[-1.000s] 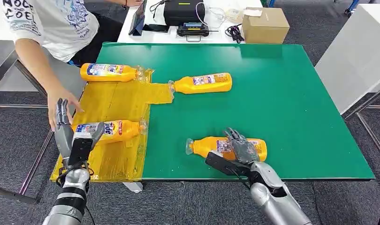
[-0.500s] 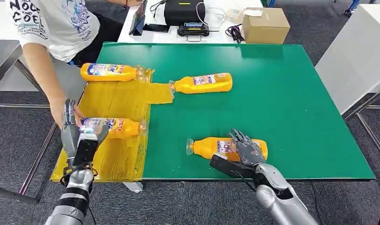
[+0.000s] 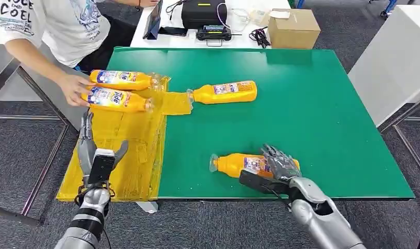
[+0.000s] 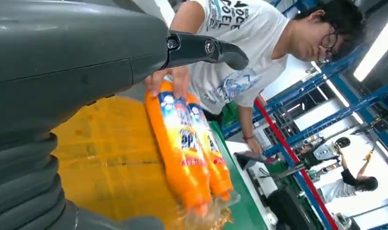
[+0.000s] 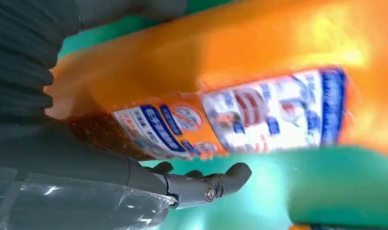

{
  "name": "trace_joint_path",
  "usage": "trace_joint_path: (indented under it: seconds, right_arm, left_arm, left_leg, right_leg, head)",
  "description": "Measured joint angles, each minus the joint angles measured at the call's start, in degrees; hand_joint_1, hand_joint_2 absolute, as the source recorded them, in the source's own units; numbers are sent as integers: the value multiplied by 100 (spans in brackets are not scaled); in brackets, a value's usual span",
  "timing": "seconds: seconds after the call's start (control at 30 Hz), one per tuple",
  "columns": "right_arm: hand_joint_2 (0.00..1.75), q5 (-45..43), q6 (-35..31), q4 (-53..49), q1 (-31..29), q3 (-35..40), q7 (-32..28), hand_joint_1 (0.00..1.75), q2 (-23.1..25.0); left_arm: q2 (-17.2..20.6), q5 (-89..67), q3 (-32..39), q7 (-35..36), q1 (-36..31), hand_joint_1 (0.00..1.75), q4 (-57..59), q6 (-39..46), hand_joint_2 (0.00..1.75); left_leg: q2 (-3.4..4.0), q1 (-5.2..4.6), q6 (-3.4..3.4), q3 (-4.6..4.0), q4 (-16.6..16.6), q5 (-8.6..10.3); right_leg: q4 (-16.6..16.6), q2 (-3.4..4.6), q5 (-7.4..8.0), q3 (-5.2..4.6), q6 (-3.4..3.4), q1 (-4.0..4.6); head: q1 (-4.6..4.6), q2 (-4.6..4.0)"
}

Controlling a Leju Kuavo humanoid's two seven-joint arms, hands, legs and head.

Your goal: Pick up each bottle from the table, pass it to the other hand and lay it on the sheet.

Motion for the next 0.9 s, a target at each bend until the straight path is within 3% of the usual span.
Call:
trace_joint_path:
  seconds: [0.27,0.57,0.63,0.7,0.77,0.9]
  right_arm:
    - [175,-445,423,-146,-64,37,209,175,-601]
    - [175,-581,466,-334,-36,142,291,175,-929]
    - [175,-623,165,-389,41,151,196,175,-925]
    - [175,-677,-559,-446,226,90,-233,175,-714]
    - [175,-612,-1672,-608,486,-123,-928,175,-235]
    - [175,-411,-2891,-1131,806,-402,-1631,175,785]
  left_arm:
    - [-57,310,-280,0,-45,0,29,0,175]
    - [-81,451,-433,0,-82,0,57,0,175]
    - [-85,451,-442,0,-81,0,57,0,175]
    - [-98,420,-451,0,-75,0,48,0,175]
    - [-107,451,-527,0,-18,0,-7,-42,175]
    - [-250,591,-689,0,117,0,-122,-530,175]
  left_leg:
    - [-3,-1,6,8,1,-4]
    - [0,1,5,9,1,-4]
    - [0,1,5,6,0,-4]
    - [-1,3,5,-3,-1,-4]
    - [7,8,2,-7,-1,-6]
    - [20,12,-3,-12,-2,-7]
  right_leg:
    - [-2,-4,0,10,1,0]
    - [-1,-3,1,10,3,2]
    - [0,-3,1,9,3,2]
    - [2,-3,1,8,3,3]
    - [4,2,1,-4,2,8]
    - [9,9,-5,-21,-2,12]
  head:
    - [0,0]
    - [-2,0]
    - [0,0]
    - [0,0]
    - [4,0]
    - [-2,0]
